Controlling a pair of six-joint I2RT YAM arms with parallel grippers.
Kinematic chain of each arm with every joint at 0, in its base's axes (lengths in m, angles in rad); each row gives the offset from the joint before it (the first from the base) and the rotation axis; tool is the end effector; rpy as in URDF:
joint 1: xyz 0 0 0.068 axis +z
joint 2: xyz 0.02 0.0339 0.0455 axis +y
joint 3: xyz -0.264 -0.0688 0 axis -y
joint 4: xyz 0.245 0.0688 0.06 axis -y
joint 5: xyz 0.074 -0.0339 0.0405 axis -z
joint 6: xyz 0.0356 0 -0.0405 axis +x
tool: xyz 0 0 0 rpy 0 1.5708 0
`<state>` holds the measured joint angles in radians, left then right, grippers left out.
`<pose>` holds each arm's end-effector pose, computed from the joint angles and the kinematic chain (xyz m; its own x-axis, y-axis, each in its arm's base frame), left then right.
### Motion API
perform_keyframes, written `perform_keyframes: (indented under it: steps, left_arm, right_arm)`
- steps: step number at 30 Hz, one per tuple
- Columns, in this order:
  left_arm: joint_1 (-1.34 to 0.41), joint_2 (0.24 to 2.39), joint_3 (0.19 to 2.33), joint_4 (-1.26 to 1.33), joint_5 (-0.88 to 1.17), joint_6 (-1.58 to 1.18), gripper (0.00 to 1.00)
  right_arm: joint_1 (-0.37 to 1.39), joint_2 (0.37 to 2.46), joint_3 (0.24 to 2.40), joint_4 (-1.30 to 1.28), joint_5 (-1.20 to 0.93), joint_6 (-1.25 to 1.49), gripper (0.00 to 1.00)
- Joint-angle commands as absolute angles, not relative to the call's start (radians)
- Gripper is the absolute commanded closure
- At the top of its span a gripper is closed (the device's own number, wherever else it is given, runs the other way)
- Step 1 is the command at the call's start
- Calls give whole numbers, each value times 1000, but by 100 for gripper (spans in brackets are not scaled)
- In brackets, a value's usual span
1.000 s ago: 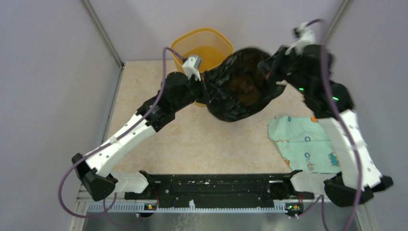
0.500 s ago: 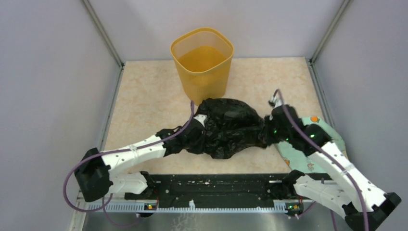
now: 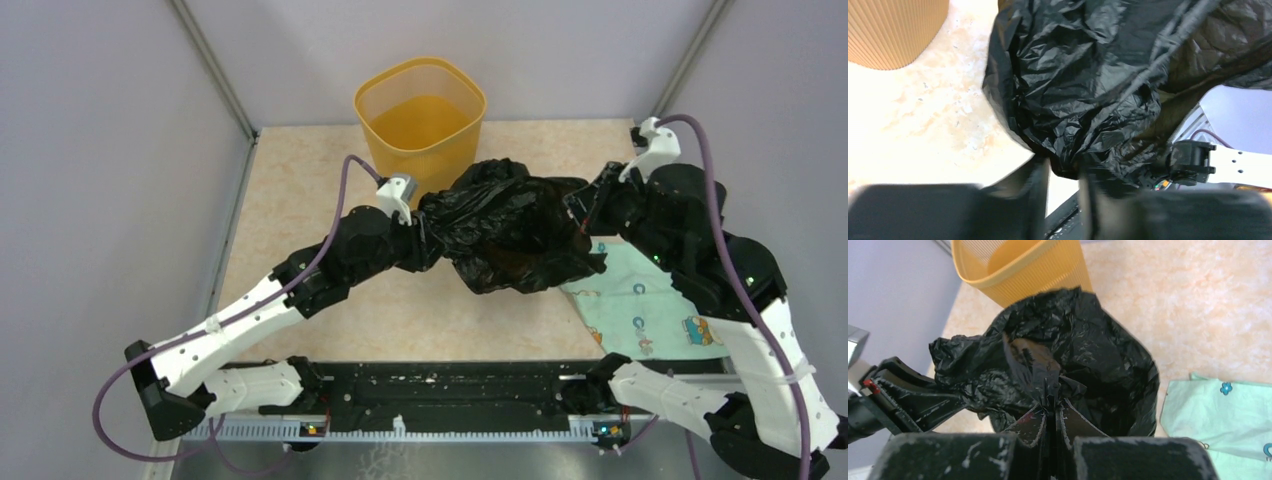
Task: Put the trash bags into the trash bin
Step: Unfold the trash bag at the center of the board.
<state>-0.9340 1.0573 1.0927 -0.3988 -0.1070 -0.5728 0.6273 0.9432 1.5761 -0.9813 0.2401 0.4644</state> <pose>0.1430 -0.1869 0.3732 -0.5787 -0.1238 -0.8061 0.5074 0.7192 -0.4747 0.1095 0.0689 0.4834 -0.4214 0.2318 -0.8767 -0.2242 0.9102 0.3484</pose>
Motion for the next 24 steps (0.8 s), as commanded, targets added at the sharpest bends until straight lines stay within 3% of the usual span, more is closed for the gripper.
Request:
perform_keyframes:
  steps: [1, 12, 18, 24]
  left_arm:
    - [-934, 1066, 1073, -310, -47, -577, 48]
    - [-909, 994, 886, -257, -44, -708, 16]
    - [-820, 908, 723, -156, 117, -794, 14]
    - [-802, 883, 591, -33, 211, -900, 22]
  right_arm:
    - [634, 972, 1592, -1012, 281, 474, 100]
    - [635, 1075, 1710, -1016, 241, 506, 100]
    - [635, 1119, 1766, -1020, 228, 503, 100]
    - [635, 1135, 1785, -1019, 214, 508, 100]
